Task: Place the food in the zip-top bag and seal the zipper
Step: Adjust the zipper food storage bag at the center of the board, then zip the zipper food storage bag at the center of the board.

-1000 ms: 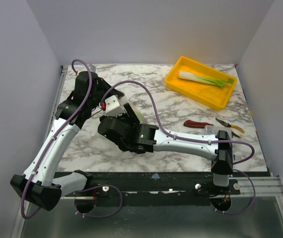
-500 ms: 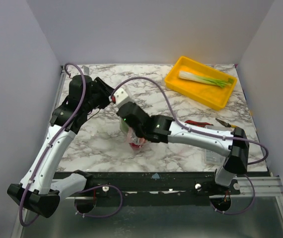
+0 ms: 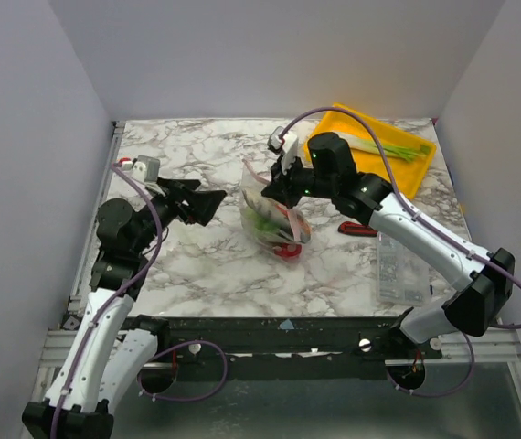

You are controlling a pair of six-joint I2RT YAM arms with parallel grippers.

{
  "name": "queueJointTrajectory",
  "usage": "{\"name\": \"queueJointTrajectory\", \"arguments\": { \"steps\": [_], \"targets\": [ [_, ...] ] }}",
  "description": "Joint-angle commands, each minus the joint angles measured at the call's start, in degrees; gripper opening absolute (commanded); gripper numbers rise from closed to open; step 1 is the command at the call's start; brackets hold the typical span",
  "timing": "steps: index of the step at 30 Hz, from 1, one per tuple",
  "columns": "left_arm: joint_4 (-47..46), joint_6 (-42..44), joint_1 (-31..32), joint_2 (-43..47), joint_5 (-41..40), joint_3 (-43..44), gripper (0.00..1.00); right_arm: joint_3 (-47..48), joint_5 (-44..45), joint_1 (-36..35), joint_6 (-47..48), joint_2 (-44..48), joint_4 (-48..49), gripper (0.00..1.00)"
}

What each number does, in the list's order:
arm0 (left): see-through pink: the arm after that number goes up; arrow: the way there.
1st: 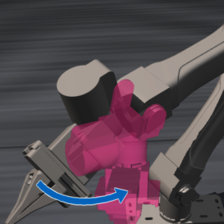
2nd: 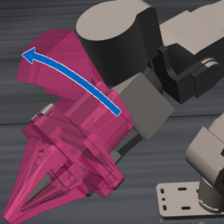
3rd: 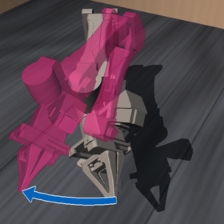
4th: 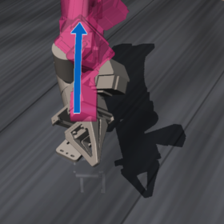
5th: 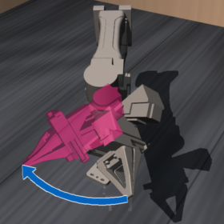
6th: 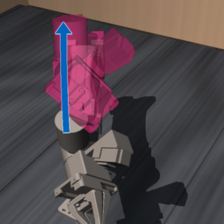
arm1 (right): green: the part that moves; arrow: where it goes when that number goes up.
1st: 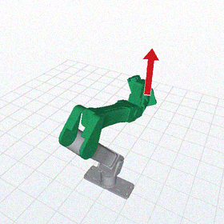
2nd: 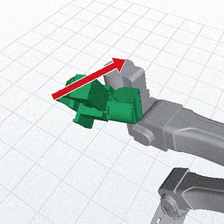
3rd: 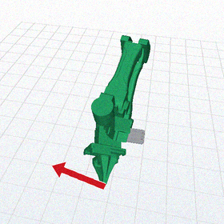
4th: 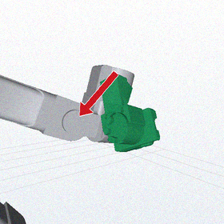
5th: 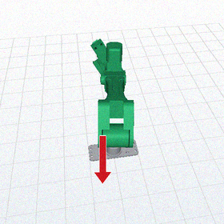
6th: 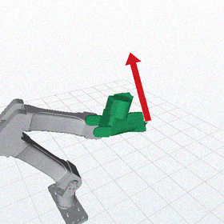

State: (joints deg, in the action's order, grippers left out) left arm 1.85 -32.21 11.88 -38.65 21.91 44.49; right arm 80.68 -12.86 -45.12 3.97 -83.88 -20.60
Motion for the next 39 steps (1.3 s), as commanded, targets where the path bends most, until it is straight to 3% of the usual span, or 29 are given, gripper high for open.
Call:
{"name": "queueJointTrajectory", "arguments": {
  "steps": [1,7,10,16,21,25,27,29,35,39],
  "targets": [
    [-19.8,1.5,-1.0,-7.0,24.5,-2.3,0.99,0.9,-22.7,4.1,1.7,0.6,-3.3,0.00],
    [-34.0,-4.2,-3.7,-17.6,38.5,-2.4,0.99,2.3,-30.5,7.6,2.9,-0.1,-6.9,0.00],
    [-51.6,-14.1,-5.7,-23.8,48.9,-2.1,0.99,2.6,-32.5,8.6,2.7,-0.1,-7.3,0.00],
    [-66.6,-23.0,-7.5,-33.6,49.0,-0.8,0.99,3.0,-35.7,9.4,2.1,-0.2,-7.4,0.00],
    [-92.9,-38.4,-7.0,-46.3,50.1,1.0,0.95,3.6,-37.2,9.6,1.7,-1.6,-7.4,0.00],
    [-93.0,-38.7,-5.0,-49.8,51.7,3.2,0.75,3.8,-37.5,9.7,1.5,-2.4,-7.1,0.00],
    [-93.1,-36.8,-5.0,-48.5,50.7,1.3,0.70,3.9,-37.3,9.8,1.3,-2.7,-7.1,0.00],
    [-93.1,-36.3,-4.9,-47.6,51.3,0.3,0.57,4.0,-36.7,9.8,1.3,-2.6,-7.2,0.00],
    [-93.0,-36.3,-4.7,-44.5,51.1,-3.0,0.30,3.7,-34.4,9.8,0.7,-1.4,-6.6,0.01],
    [-90.6,-36.4,-4.9,-41.3,48.6,-5.7,0.25,1.5,-31.1,9.9,-0.4,1.1,-4.5,0.02]
  ]
}}
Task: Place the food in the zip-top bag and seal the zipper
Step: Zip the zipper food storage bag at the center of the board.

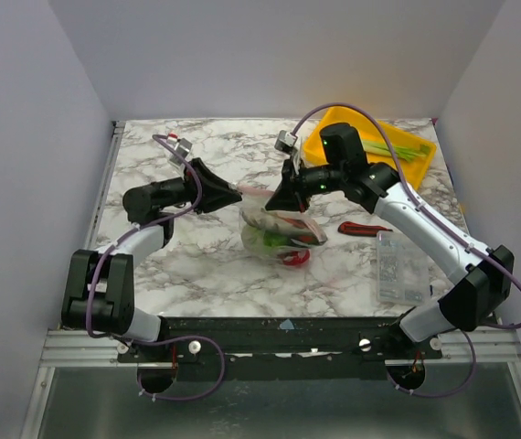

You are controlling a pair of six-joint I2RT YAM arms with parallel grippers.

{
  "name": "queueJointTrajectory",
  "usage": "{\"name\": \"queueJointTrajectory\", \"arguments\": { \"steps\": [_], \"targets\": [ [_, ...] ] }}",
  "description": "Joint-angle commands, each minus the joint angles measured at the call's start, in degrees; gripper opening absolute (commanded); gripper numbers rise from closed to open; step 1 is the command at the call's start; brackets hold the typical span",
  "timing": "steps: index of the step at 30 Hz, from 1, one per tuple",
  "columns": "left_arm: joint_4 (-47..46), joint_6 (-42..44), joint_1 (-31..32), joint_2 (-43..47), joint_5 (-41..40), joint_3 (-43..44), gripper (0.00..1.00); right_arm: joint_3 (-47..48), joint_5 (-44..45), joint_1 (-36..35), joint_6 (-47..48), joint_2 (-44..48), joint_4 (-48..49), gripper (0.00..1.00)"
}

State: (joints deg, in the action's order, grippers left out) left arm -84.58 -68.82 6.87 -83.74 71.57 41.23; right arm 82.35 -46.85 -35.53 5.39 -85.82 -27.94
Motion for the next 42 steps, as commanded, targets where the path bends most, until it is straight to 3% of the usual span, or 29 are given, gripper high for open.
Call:
{"name": "queueJointTrajectory", "arguments": {
  "steps": [1,2,5,6,11,15,22,26,33,42],
  "targets": [
    [-3.3,0.6,0.1,4.6,-1.5,-3.4,0.21,-0.4,3.3,0.2,-2.1,3.2,2.9,0.04],
    [-2.6,1.2,0.1,5.6,-2.2,-4.2,0.16,-0.3,3.9,0.2,-2.4,3.1,2.8,0.09],
    [5.6,6.4,0.2,9.1,-4.6,-5.8,0.01,1.5,5.4,0.2,-3.1,1.4,0.0,0.43],
    [8.5,8.7,0.2,10.5,-5.6,-6.3,0.00,2.8,6.5,0.1,-3.3,0.7,-1.3,0.48],
    [17.1,15.0,0.4,15.7,-7.0,-7.4,0.00,8.8,12.4,-3.2,-3.8,-2.0,-6.8,0.60],
    [17.5,15.0,0.4,15.9,-6.7,-7.5,0.00,13.2,12.8,-7.8,-4.0,-3.5,-7.1,0.67],
    [17.8,14.4,0.6,16.1,-6.7,-7.7,0.00,20.5,12.0,-11.6,-7.0,-9.7,-6.1,0.64],
    [19.3,15.3,0.6,16.4,-6.9,-7.8,0.00,21.3,12.9,-11.6,-9.4,-11.0,-3.9,0.55],
    [18.0,14.6,0.6,15.8,-6.6,-7.7,0.00,21.6,12.0,-11.5,-10.6,-12.3,-2.9,0.26],
    [17.2,13.7,0.6,14.9,-6.2,-7.4,0.00,21.8,12.8,-11.5,-10.9,-11.5,-2.4,0.31]
  ]
}}
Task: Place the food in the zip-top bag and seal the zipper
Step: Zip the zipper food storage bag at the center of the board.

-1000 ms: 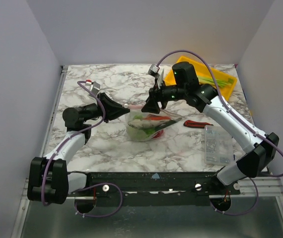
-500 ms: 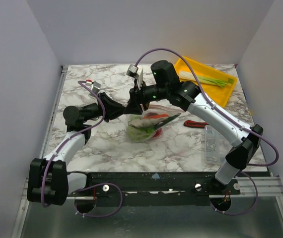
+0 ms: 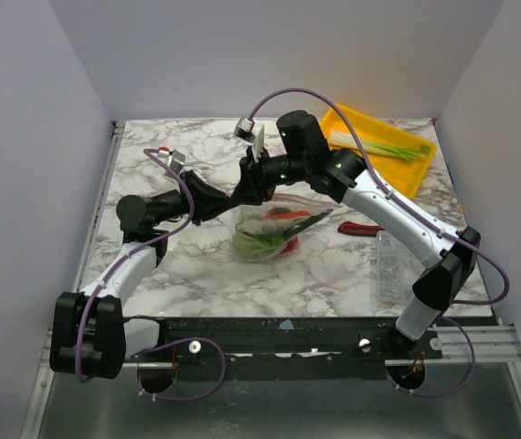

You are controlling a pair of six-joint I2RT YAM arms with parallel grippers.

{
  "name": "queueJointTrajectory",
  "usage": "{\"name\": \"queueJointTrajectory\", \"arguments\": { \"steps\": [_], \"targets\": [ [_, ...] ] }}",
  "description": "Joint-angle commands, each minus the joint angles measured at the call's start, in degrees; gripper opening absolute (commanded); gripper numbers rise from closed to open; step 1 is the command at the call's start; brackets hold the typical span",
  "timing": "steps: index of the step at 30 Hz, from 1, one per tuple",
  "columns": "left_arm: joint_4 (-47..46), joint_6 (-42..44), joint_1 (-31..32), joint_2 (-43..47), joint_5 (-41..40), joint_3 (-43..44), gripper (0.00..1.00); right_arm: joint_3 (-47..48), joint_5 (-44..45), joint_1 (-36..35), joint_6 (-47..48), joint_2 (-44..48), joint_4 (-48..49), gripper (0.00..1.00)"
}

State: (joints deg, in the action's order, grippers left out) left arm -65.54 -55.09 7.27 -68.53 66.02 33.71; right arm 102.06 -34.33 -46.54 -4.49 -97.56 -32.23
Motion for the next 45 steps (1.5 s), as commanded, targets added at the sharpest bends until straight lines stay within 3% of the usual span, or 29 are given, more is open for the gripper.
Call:
{"name": "queueJointTrajectory", "arguments": {
  "steps": [1,3,10,24,38,45],
  "targets": [
    [-2.1,-0.1,0.2,-0.4,-0.5,0.1,0.00,2.1,0.4,-0.4,-1.0,0.2,1.9,0.33],
    [-2.4,-0.3,0.2,-0.6,-0.5,0.1,0.00,2.3,0.9,-0.5,-1.3,0.0,1.9,0.37],
    [-2.4,-0.3,0.2,-0.8,-0.5,0.2,0.00,2.8,1.6,-0.4,-1.4,0.2,2.3,0.36],
    [-0.9,-1.4,0.2,-0.8,-1.1,0.3,0.00,1.7,0.9,0.1,-1.2,1.0,2.2,0.00],
    [22.4,6.5,-5.2,5.6,-9.4,-0.1,0.00,-9.1,2.5,6.7,1.8,12.2,-1.9,0.00],
    [50.9,20.0,-6.7,12.3,-21.1,4.6,0.00,-17.4,6.4,11.1,2.7,20.4,-4.4,0.00]
  ]
}}
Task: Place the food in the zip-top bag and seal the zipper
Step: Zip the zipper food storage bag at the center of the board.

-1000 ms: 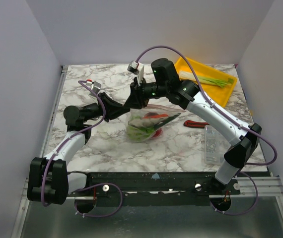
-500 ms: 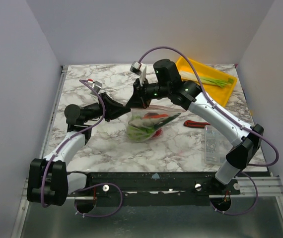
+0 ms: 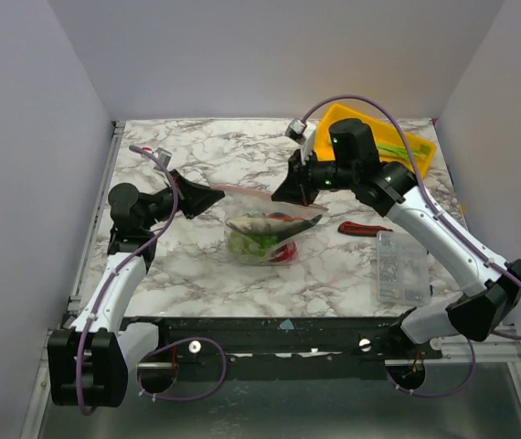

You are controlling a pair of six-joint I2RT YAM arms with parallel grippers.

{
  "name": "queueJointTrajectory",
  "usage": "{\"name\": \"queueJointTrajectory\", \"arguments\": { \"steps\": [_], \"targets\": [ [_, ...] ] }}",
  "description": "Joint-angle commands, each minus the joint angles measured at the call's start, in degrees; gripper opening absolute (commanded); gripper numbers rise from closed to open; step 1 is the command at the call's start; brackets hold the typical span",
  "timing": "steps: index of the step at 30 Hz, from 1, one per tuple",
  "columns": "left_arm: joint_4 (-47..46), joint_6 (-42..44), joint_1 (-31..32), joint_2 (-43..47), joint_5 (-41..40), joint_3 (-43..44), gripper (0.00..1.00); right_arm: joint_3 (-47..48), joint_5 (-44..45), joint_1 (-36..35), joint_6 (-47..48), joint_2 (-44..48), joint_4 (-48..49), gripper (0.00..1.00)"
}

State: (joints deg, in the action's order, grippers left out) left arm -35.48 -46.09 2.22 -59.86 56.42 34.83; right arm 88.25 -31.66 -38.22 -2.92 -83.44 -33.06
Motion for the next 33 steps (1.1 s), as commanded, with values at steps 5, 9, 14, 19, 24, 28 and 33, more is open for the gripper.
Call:
{"name": "queueJointTrajectory", "arguments": {
  "steps": [5,9,14,19,24,28,33],
  "targets": [
    [31.0,15.7,-1.7,7.0,-18.8,6.1,0.00,-8.4,8.3,5.0,-0.1,11.7,-4.2,0.00],
    [33.9,17.5,-1.7,9.4,-21.6,6.4,0.00,-11.2,12.1,5.3,-0.5,15.3,-6.0,0.00],
    [36.8,17.7,-1.7,10.2,-21.8,7.6,0.00,-13.1,14.3,5.5,-1.0,18.2,-6.4,0.00],
    [36.6,16.3,-1.7,10.4,-20.9,8.0,0.00,-12.9,11.5,5.5,-2.5,16.7,-4.8,0.00],
    [38.3,16.4,-1.7,9.9,-20.3,8.9,0.00,-12.8,13.7,5.5,-4.4,15.1,-2.3,0.01],
    [38.3,16.1,-1.7,10.1,-20.9,8.9,0.00,-12.6,15.1,5.5,-5.3,14.1,-0.7,0.03],
    [38.5,15.9,-1.7,9.9,-20.5,9.9,0.00,-12.3,15.9,5.5,-5.0,13.5,-0.3,0.50]
  ]
}}
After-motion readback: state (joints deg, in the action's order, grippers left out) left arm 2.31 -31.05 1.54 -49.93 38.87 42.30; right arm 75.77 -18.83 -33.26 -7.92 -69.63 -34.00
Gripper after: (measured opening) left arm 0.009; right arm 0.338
